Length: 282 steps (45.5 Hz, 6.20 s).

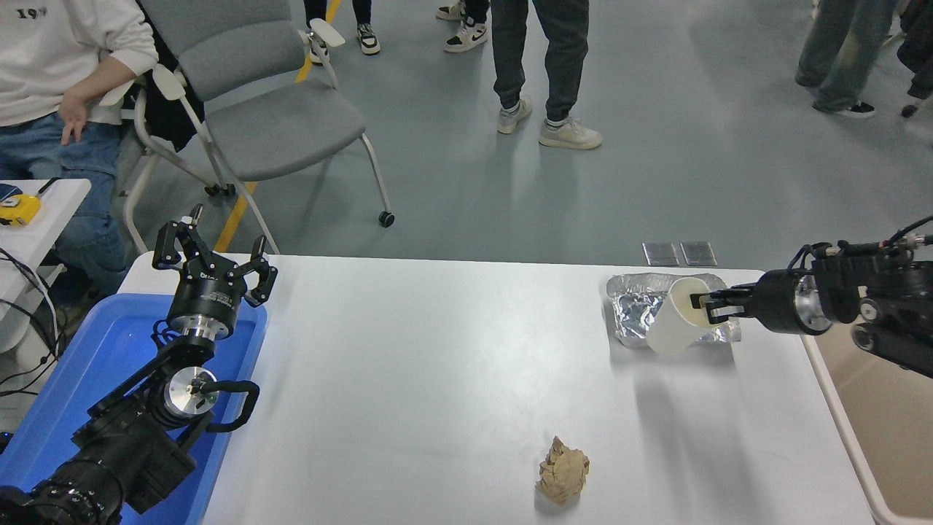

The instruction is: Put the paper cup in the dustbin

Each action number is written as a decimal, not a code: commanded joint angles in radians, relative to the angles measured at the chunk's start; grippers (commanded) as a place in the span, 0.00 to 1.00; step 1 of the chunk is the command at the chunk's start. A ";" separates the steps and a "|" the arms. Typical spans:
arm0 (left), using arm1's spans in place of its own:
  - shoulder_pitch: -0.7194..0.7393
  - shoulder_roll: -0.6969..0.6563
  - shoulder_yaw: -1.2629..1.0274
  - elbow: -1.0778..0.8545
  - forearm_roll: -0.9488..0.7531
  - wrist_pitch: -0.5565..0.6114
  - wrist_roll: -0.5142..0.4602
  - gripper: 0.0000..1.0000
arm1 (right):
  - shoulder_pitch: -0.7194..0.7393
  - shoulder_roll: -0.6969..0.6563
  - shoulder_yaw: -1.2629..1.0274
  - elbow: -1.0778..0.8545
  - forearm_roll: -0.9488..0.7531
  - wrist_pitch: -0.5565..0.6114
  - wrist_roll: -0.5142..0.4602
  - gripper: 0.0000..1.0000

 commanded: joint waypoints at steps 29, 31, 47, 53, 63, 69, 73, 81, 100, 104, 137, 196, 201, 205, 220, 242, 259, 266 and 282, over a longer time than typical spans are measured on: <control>0.002 0.001 0.000 0.002 0.000 0.000 -0.001 1.00 | 0.218 -0.345 0.008 0.259 0.027 0.098 -0.012 0.00; 0.002 0.001 0.000 0.002 0.000 0.000 -0.001 1.00 | 0.213 -0.342 0.004 0.249 0.025 0.092 -0.014 0.00; 0.002 0.001 0.000 0.002 0.000 0.000 -0.001 1.00 | 0.187 -0.352 -0.003 0.209 0.025 0.084 -0.026 0.00; 0.002 0.003 0.000 0.002 0.000 0.000 -0.001 1.00 | 0.183 -0.352 -0.001 0.206 0.025 0.084 -0.026 0.00; 0.002 0.003 0.000 0.002 0.000 0.000 -0.001 1.00 | 0.144 -0.345 0.014 0.137 0.025 0.062 -0.025 0.00; 0.002 0.001 0.000 0.002 0.000 0.000 -0.001 1.00 | 0.085 -0.326 0.022 0.066 0.045 0.015 -0.021 0.00; 0.002 0.001 0.000 0.002 0.000 0.000 -0.001 1.00 | 0.026 -0.325 0.023 0.043 0.096 -0.043 -0.021 0.00; 0.002 0.001 0.000 0.002 0.000 0.000 -0.001 1.00 | -0.098 -0.297 0.030 -0.058 0.318 -0.119 -0.017 0.00; 0.002 0.001 0.000 0.002 0.000 0.000 -0.001 1.00 | -0.343 -0.205 0.043 -0.320 0.688 -0.211 -0.015 0.00; 0.002 0.001 0.000 0.002 0.000 0.000 -0.001 1.00 | -0.392 -0.159 0.043 -0.368 0.797 -0.226 -0.017 0.00; 0.002 0.001 0.000 0.002 0.000 0.000 -0.001 1.00 | -0.652 0.304 0.134 -0.972 1.243 -0.263 -0.138 0.00; 0.002 0.001 0.000 0.002 0.000 0.000 -0.001 1.00 | -0.670 0.370 0.659 -1.052 1.246 -0.283 -0.227 0.99; 0.002 0.001 0.000 0.002 0.000 0.000 -0.001 1.00 | -0.667 0.370 0.660 -1.052 1.246 -0.284 -0.227 0.99; 0.002 0.001 0.000 0.002 0.000 0.000 -0.001 1.00 | -0.667 0.370 0.662 -1.052 1.246 -0.284 -0.227 0.99; 0.002 0.003 0.000 0.002 0.000 0.000 -0.001 1.00 | -0.661 0.364 0.678 -1.051 1.246 -0.281 -0.227 0.99; 0.002 0.003 0.000 0.003 0.000 0.002 -0.001 1.00 | -0.643 0.335 0.896 -1.000 1.248 -0.113 -0.216 0.99; 0.002 0.003 0.000 0.002 0.000 0.000 -0.001 1.00 | -0.776 0.145 1.134 -0.355 1.239 -0.011 -0.213 1.00; 0.002 0.003 0.000 0.002 0.000 0.000 -0.001 1.00 | -0.814 0.191 1.237 -0.244 1.237 -0.004 -0.183 1.00; 0.002 0.003 0.000 0.003 0.000 0.000 -0.001 1.00 | -0.810 0.286 1.228 -0.236 1.216 0.006 0.189 1.00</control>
